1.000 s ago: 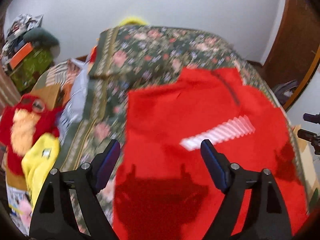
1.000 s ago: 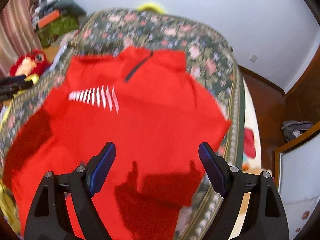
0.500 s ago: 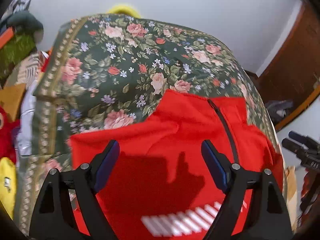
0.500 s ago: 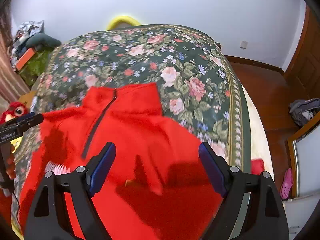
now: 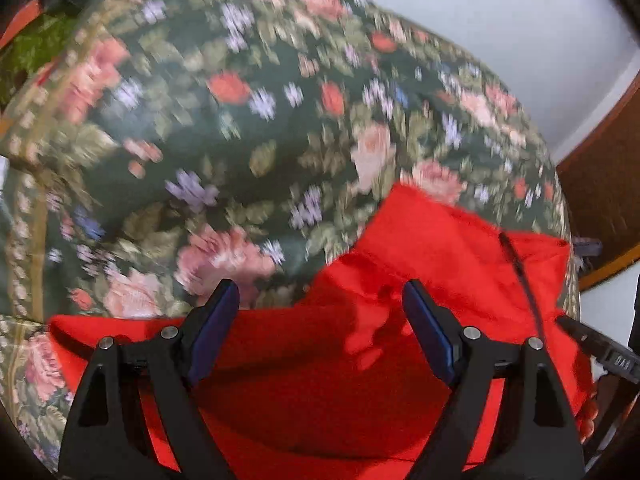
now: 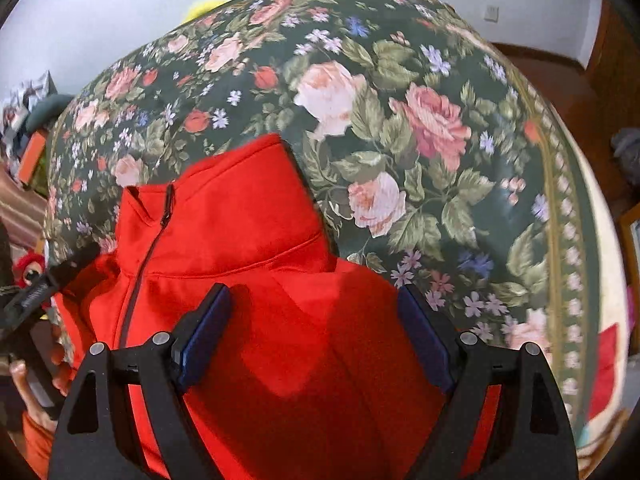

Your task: Fold large clothes

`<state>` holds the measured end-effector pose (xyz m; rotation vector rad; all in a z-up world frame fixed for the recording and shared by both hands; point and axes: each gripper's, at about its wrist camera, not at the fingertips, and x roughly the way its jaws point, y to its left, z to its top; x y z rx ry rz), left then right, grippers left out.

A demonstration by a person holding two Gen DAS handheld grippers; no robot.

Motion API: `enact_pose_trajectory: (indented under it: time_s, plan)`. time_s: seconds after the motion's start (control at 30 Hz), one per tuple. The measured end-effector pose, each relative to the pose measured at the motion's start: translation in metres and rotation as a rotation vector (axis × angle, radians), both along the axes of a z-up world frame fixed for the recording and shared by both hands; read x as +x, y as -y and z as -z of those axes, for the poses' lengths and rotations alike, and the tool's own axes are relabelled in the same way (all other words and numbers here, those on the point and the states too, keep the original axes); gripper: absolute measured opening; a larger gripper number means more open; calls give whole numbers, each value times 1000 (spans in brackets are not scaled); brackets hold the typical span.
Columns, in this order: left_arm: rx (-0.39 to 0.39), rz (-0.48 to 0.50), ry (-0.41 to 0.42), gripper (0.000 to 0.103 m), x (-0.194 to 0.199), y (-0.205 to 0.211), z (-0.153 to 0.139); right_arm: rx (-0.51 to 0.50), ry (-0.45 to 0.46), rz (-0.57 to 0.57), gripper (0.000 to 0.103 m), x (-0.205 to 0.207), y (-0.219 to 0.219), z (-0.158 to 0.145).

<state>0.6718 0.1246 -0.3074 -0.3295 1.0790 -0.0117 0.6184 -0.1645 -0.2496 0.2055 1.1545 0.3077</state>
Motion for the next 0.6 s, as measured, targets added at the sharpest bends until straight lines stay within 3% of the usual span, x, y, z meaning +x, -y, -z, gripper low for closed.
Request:
enact_pose_trajectory:
  time_s: [0.1, 0.17, 0.23, 0.27, 0.3, 0.33, 0.47, 0.6]
  plan:
    - [14, 82, -69, 84, 3, 13, 21, 34, -2, 2, 80, -4, 5, 1]
    - [11, 64, -65, 81, 0, 14, 25, 53, 10, -19, 66, -9, 5, -1]
    - [-17, 66, -47, 58, -2, 14, 22, 74, 20, -19, 42, -13, 4, -5]
    - [-10, 70, -47, 39, -3, 16, 20, 68, 27, -27, 37, -16, 2, -7]
    - [-3, 79, -47, 18, -4, 18, 17, 64, 35, -35, 25, -19, -1, -10]
    - [4, 91, -44, 10, -6, 21, 13, 65, 37, -43, 12, -19, -3, -13]
    - [114, 106, 12, 6, -24, 31, -19, 70, 81, -66, 8, -31, -6, -33]
    - [122, 126, 59, 5, -49, 30, -50, 66, 145, -103, 7, -60, -10, -61]
